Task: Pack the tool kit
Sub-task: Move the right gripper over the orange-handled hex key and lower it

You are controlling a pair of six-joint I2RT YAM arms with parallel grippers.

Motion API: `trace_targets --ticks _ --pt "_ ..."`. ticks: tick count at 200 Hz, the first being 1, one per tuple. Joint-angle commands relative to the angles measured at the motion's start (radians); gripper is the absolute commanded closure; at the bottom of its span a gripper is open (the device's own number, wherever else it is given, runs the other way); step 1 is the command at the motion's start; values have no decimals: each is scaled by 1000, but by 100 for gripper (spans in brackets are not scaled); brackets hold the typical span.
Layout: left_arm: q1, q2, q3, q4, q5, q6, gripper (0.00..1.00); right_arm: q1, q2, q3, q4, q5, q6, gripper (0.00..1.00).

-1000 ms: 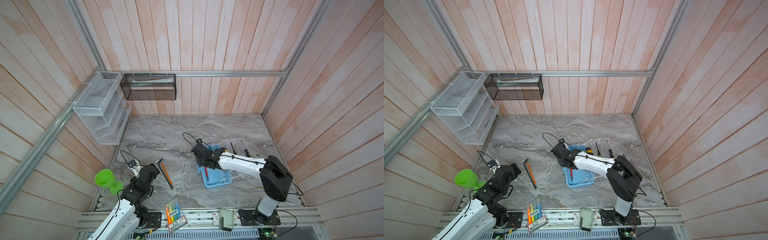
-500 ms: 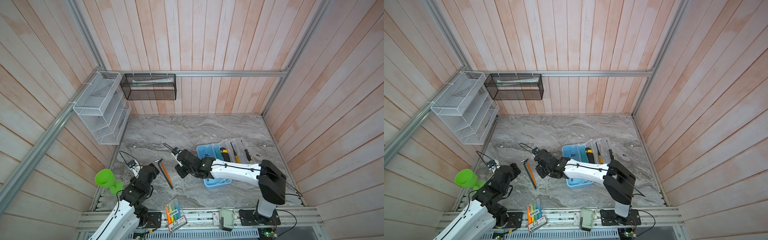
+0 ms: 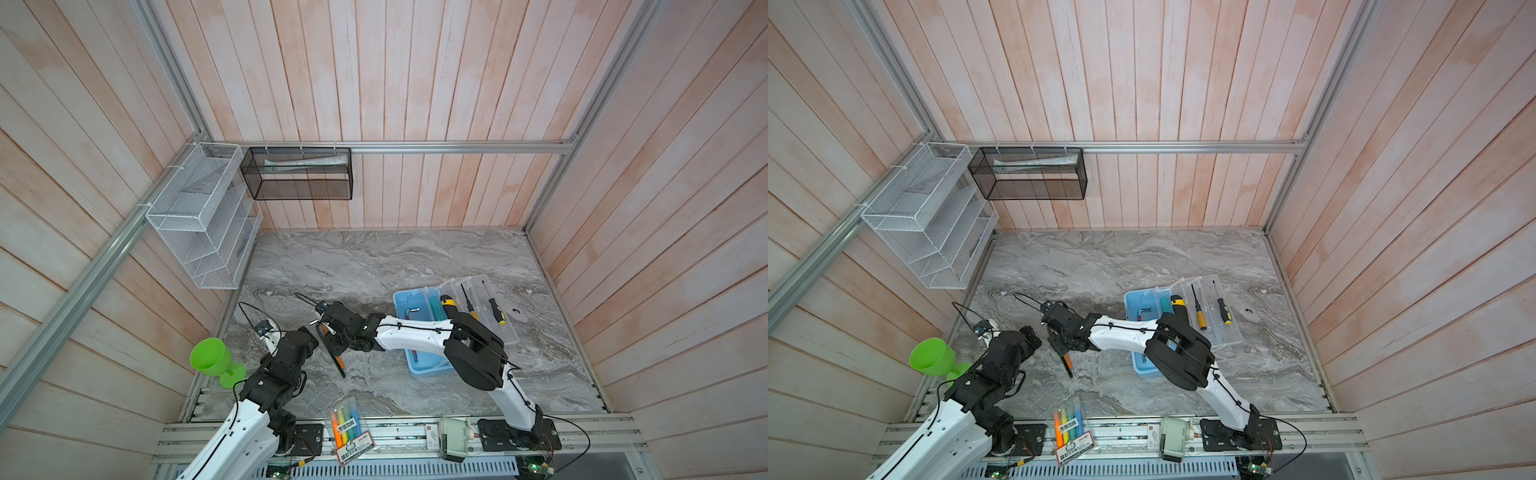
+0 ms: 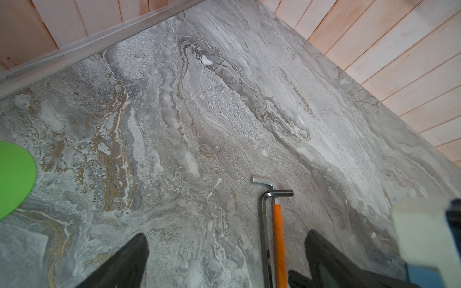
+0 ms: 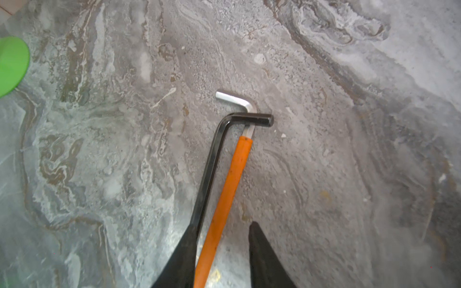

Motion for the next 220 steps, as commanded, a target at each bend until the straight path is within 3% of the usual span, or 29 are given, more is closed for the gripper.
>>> trace_targets --ticks 1,70,152,220 --pt "6 0 -11 -27 -31 -26 0 -14 55 66 -38 15 18 68" --pt "6 16 -5 -43 -41 -45 0 -23 142 171 -103 97 -8 71" --pt "6 21 -5 -33 -32 -34 0 -21 200 242 -158 57 -13 71" --pt "6 19 -7 -27 -25 -26 0 -10 186 218 -204 123 -13 72"
